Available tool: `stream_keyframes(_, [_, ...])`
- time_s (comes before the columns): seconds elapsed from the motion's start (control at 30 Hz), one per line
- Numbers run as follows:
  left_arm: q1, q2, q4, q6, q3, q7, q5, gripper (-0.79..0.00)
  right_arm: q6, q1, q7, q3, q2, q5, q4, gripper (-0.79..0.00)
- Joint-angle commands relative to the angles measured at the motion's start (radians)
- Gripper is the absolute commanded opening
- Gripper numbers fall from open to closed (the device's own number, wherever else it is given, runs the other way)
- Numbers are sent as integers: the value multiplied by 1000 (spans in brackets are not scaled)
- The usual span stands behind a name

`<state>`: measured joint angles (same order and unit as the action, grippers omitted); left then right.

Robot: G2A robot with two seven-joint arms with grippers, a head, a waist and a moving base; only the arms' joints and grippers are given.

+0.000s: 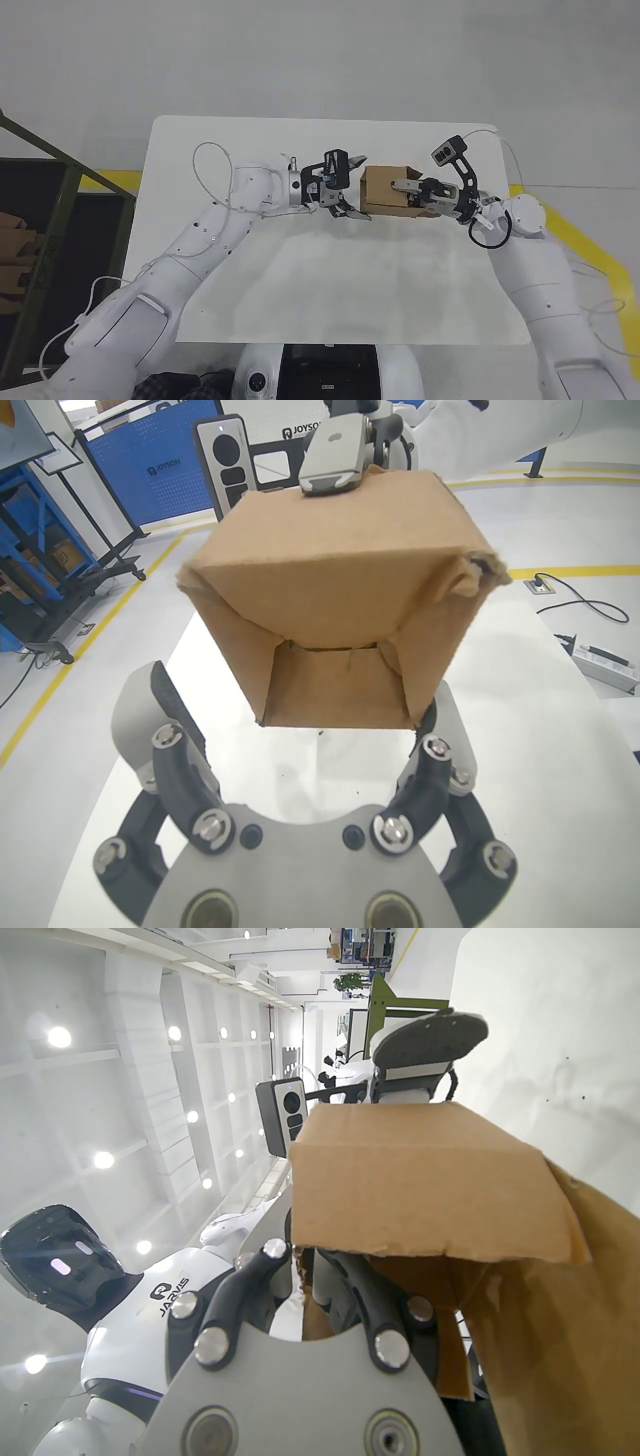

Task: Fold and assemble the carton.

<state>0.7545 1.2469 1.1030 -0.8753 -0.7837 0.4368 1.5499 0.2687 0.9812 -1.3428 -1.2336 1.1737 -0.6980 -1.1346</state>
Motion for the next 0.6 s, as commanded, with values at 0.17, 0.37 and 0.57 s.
stream_keyframes(0.17, [7, 0, -6, -56, 0, -2, -30, 0, -2, 0, -6, 3, -1, -5, -5, -785])
stream_keyframes(0.37, [10, 3, -11, -68, 2, -4, -52, 0, -5, 1, -11, 8, -1, -10, -7, -785])
stream_keyframes(0.57, [11, 6, -16, -77, 4, -9, -70, -46, -6, 1, -12, 11, -1, -15, -5, -785])
